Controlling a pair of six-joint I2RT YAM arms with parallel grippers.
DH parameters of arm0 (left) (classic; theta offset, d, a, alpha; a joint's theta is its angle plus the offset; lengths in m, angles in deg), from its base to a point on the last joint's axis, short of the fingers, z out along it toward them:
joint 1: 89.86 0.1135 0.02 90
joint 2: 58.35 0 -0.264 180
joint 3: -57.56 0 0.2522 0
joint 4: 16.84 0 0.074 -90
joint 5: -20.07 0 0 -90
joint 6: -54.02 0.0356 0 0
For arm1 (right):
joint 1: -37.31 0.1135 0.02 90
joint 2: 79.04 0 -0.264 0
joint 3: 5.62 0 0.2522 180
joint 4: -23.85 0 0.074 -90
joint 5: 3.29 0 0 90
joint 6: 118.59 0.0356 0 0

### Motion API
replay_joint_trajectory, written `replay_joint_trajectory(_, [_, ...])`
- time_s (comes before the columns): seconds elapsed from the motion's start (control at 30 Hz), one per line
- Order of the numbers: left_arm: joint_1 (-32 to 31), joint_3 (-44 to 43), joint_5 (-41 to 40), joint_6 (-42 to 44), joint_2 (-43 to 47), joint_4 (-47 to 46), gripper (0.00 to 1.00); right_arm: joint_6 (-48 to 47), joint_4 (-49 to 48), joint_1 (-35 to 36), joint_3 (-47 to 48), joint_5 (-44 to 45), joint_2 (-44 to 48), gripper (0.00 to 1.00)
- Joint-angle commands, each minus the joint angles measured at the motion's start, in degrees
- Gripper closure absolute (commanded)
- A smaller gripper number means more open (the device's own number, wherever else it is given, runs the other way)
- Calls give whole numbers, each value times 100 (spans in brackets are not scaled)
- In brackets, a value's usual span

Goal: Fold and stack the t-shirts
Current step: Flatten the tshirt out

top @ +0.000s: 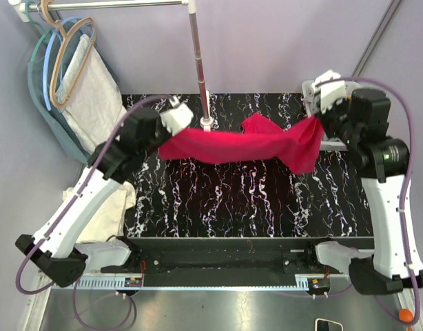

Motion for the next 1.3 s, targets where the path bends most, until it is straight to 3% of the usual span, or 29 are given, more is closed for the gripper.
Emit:
replay_joint_trajectory(0.0, [377, -1302, -571, 146, -602, -1018, 100, 127, -1087, -13, 879, 964, -713, 100])
replay_joint_trajectory(0.17, [642, -2720, -589, 198, -1314, -1055, 100, -23, -1080, -13, 2214, 1123, -1461, 100])
replay_joint_trajectory(0.23, [633, -2792, -527, 242, -1193, -967, 100, -40, -800, -13, 2661, 1088, -1549, 100])
replay_joint_trajectory(0.53, [238, -1300, -439, 647, 484, -703, 100, -444, 781, -22, 3428, 640, -1049, 100])
replay_joint_trajectory(0.8, [290, -1122, -448, 594, 1321, -519, 100, -884, 1794, -22, 4079, 762, -662, 100])
replay_joint_trajectory(1.0, [326, -982, -605, 629, 1147, -781, 100, -1147, 1418, -22, 3913, 1227, -556, 100])
replay_joint_trajectory(1.17, [474, -683, -905, 1067, 751, -1923, 100, -1402, 583, -14, 3159, 1439, -696, 100])
replay_joint_trajectory(1.27, [992, -858, -739, 1025, 242, -2512, 100, -1631, -242, -31, 2850, 1623, -907, 100])
